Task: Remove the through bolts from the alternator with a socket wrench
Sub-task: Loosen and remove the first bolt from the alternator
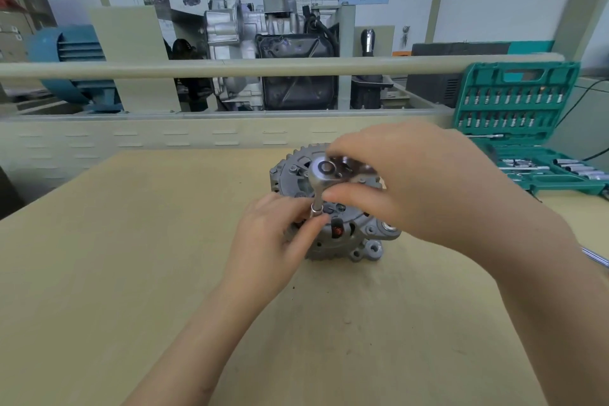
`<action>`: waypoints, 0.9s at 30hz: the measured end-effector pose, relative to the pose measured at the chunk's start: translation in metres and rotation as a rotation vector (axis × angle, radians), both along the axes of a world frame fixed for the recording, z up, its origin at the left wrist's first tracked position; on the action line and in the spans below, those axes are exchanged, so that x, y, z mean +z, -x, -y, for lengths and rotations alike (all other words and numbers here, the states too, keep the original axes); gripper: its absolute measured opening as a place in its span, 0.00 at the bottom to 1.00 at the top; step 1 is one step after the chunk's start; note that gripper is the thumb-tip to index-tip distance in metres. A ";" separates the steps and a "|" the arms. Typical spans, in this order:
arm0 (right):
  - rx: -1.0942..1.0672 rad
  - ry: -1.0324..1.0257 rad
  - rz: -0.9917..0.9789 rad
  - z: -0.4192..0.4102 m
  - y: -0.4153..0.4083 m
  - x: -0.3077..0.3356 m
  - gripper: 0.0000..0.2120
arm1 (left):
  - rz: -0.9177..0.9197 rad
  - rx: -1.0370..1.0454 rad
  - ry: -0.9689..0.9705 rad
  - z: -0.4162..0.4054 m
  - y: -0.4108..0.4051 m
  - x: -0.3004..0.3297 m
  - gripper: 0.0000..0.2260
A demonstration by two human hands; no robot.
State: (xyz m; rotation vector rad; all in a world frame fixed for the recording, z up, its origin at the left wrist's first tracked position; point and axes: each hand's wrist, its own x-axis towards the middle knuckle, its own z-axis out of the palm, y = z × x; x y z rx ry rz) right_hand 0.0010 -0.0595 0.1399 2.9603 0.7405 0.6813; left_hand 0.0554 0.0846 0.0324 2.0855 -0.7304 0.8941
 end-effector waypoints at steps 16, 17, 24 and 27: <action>0.072 -0.044 -0.103 -0.003 -0.002 -0.002 0.19 | 0.006 0.030 0.142 0.001 0.002 -0.003 0.09; 0.022 -0.024 -0.047 -0.003 -0.001 -0.002 0.21 | 0.009 0.043 0.144 0.002 0.002 -0.002 0.09; -0.034 0.059 0.077 0.000 0.003 -0.003 0.13 | 0.009 0.030 0.095 0.006 0.001 -0.003 0.13; 0.018 0.033 -0.001 0.001 0.002 -0.002 0.12 | 0.003 -0.032 0.076 0.004 0.004 -0.003 0.11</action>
